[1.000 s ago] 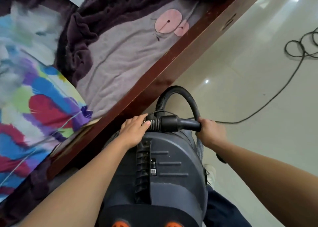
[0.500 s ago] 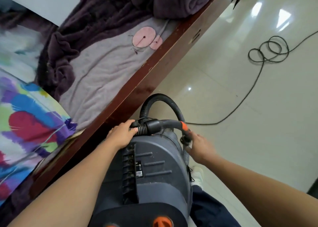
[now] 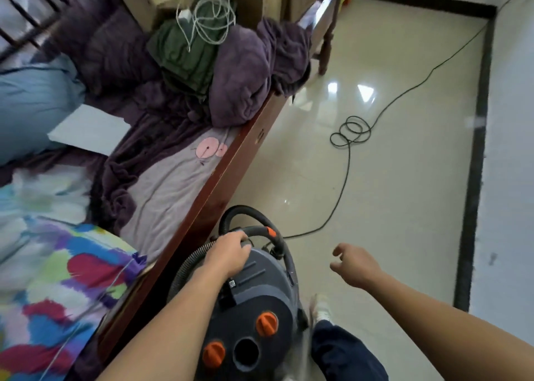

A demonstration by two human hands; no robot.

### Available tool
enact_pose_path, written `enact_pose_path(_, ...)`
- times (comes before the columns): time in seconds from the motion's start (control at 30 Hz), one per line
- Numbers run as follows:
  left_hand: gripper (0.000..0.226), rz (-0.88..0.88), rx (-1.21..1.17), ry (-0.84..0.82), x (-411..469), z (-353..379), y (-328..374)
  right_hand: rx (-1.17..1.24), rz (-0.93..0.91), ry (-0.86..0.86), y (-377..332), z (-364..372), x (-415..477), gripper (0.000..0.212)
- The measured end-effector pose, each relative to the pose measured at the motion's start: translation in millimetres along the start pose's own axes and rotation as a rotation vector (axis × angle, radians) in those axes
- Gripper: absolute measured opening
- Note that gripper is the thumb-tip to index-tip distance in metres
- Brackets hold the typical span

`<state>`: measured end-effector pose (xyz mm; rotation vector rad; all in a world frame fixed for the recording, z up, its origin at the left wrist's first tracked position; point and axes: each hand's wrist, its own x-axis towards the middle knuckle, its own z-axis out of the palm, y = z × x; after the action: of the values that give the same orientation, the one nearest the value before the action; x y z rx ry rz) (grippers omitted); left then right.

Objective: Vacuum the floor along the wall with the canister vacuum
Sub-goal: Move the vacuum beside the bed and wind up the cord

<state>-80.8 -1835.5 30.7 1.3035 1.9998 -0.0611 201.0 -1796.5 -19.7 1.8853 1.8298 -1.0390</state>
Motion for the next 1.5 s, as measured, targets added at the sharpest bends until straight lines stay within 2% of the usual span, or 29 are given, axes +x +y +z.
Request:
enact_pose_path(0.2,0.027,0.119,0.055,0.034,-48.0,-38.7,94.4,0.054,0.035,0.146,45.0,-100.4,-59.0,0.039)
enact_pose_path(0.4,0.028,0.307,0.144,0.095,-61.5,-70.2,226.4,0.058,0.079,0.303,120.0,-215.9,-91.5,0.038)
enact_pose_path(0.53,0.030,0.381,0.170,0.146,-45.8,-76.8,327.5,0.104,0.118,0.387,184.7,-296.3,-87.0,0.037)
enact_pose_path(0.7,0.026,0.415,0.075,0.166,-18.0,-75.1,451.9,0.140,0.148,0.426,258.8,-393.2,-62.0,0.038)
enact_pose_path(0.9,0.025,0.464,0.084,0.170,8.1,-82.4,555.1,0.150,0.117,0.467,300.0,-488.7,-29.4,0.039)
enact_pose_path(1.17,0.023,0.475,0.075,0.224,110.7,-129.8,649.1,0.145,0.062,0.504,302.8,-596.0,65.8,0.040)
enact_pose_path(1.33,0.025,0.512,0.113,0.190,209.7,-158.3,720.6,0.152,0.129,0.511,317.6,-673.6,147.4,0.046)
enact_pose_path(1.5,0.025,0.545,0.188,0.156,295.8,-204.4,802.0,0.220,0.207,0.526,326.8,-752.4,211.4,0.042)
